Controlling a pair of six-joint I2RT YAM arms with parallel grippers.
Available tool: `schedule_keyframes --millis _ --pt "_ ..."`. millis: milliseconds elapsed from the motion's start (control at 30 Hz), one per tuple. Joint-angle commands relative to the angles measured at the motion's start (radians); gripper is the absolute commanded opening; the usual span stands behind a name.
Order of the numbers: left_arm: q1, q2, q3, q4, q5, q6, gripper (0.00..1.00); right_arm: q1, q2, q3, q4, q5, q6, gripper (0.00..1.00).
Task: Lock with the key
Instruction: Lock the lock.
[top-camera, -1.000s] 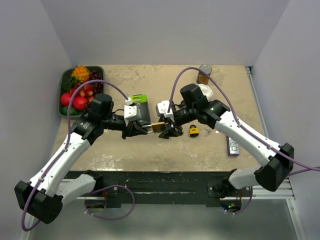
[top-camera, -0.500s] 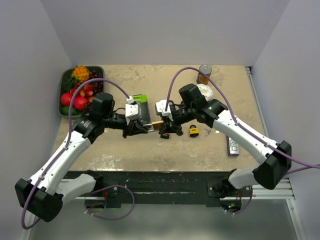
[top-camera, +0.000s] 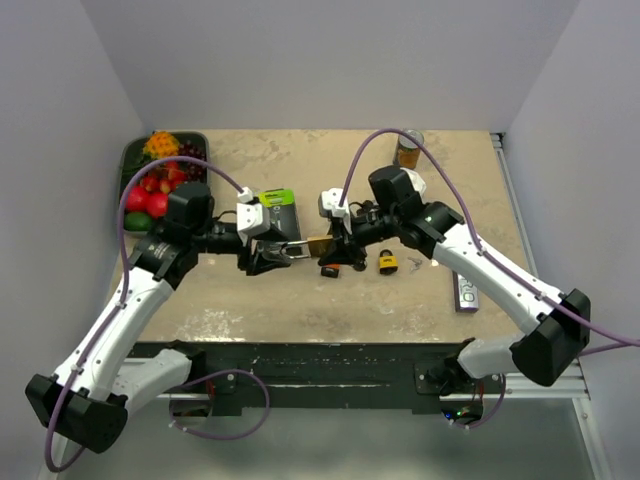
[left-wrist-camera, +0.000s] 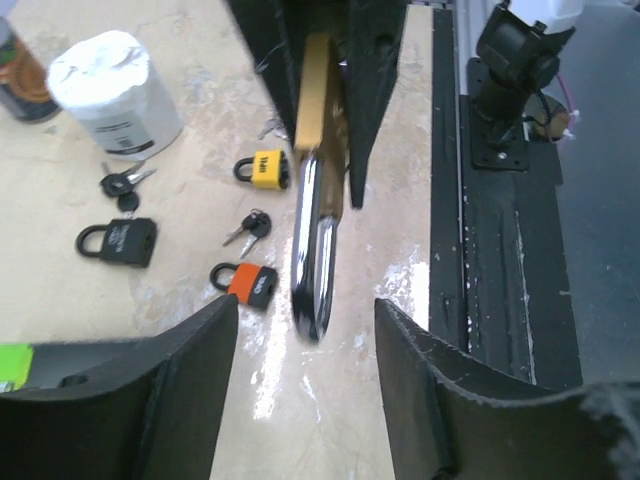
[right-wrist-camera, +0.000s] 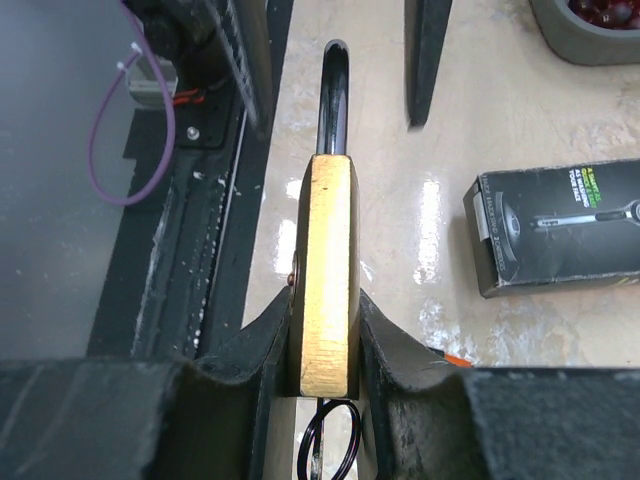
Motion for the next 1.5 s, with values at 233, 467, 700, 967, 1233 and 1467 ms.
schedule_keyframes --millis 233,467,700,967,1233,1467 --pt "0.166 -0.137 -0.164 0.261 0.173 -0.180 0.65 -0.038 -0.120 -0.087 0.422 -0.146 0.383 0.00" --pt "0.148 -0.155 -0.226 0.566 0.176 -0.472 0.55 -0.037 -0.131 -0.118 0.536 -0.149 0.524 0.00" --pt "0.068 -0.154 -0.223 0.615 0.105 -0.538 0.45 -0.035 -0.128 -0.118 0.546 -0.163 0.538 0.00" --pt "0.061 -0.137 -0.228 0.674 0.113 -0.602 0.31 -0.028 -0.133 -0.103 0.510 -0.169 0.460 0.00" --pt "0.030 -0.118 -0.221 0.684 0.128 -0.627 0.11 -0.021 -0.131 -0.106 0.522 -0.172 0.450 0.00" --pt "-0.007 -0.103 -0.252 0.774 0.114 -0.717 0.00 0.009 -0.122 -0.103 0.571 -0.174 0.464 0.00"
